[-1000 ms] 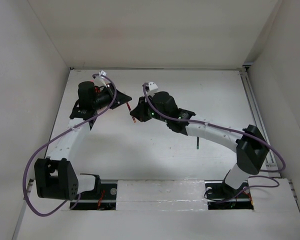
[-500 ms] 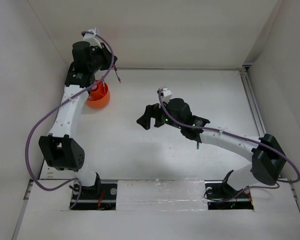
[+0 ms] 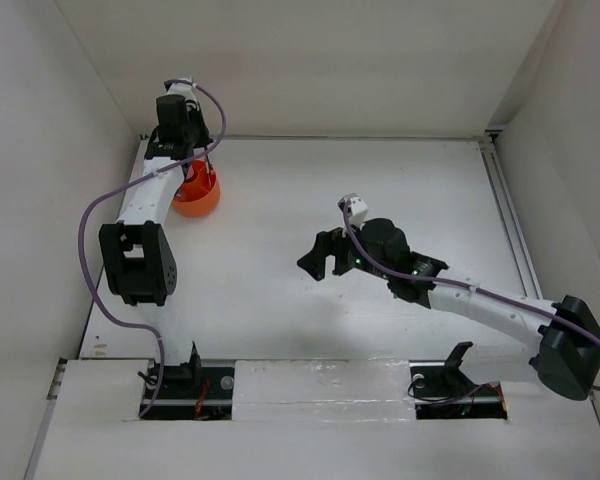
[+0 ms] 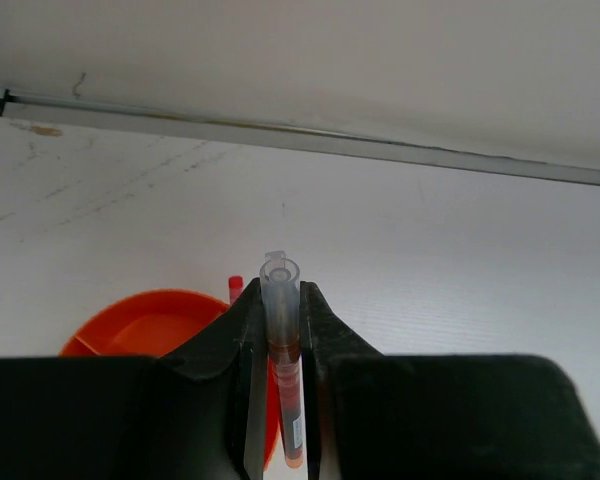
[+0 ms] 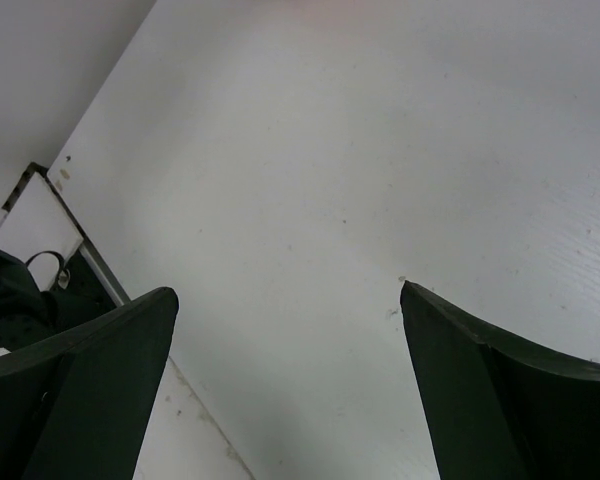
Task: Sort the stationery into containers
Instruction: Place the stationery into the container
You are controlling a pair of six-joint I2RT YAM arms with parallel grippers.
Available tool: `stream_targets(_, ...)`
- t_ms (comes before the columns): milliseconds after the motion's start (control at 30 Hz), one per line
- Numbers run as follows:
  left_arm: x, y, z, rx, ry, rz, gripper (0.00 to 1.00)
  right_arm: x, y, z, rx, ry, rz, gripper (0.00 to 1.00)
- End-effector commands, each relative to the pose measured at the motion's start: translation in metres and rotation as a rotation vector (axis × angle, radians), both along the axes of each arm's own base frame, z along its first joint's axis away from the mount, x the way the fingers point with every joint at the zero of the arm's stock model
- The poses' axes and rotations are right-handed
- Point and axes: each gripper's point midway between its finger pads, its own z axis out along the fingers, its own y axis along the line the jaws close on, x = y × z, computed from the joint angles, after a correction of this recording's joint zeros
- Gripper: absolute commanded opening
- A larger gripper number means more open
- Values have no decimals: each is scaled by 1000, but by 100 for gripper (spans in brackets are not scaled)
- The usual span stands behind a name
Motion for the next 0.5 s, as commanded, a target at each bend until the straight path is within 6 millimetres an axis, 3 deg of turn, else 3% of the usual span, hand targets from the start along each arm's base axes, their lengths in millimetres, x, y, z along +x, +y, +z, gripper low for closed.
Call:
stream_targets(0,10,12,30,74,-133,53,0,0,-5,13,24,-42,-5,99)
stream_targets(67,12,17,29,73,-150,63,0,-2,-5,8,18,-33,4,99)
stream_targets(333,21,22,-13,105,-80,76,0,-9,-5,5,13,-24,24,99)
stream_targets(467,22,20,-20,111,-73,62,0,-11,-7,-1,-1,-12,24,99)
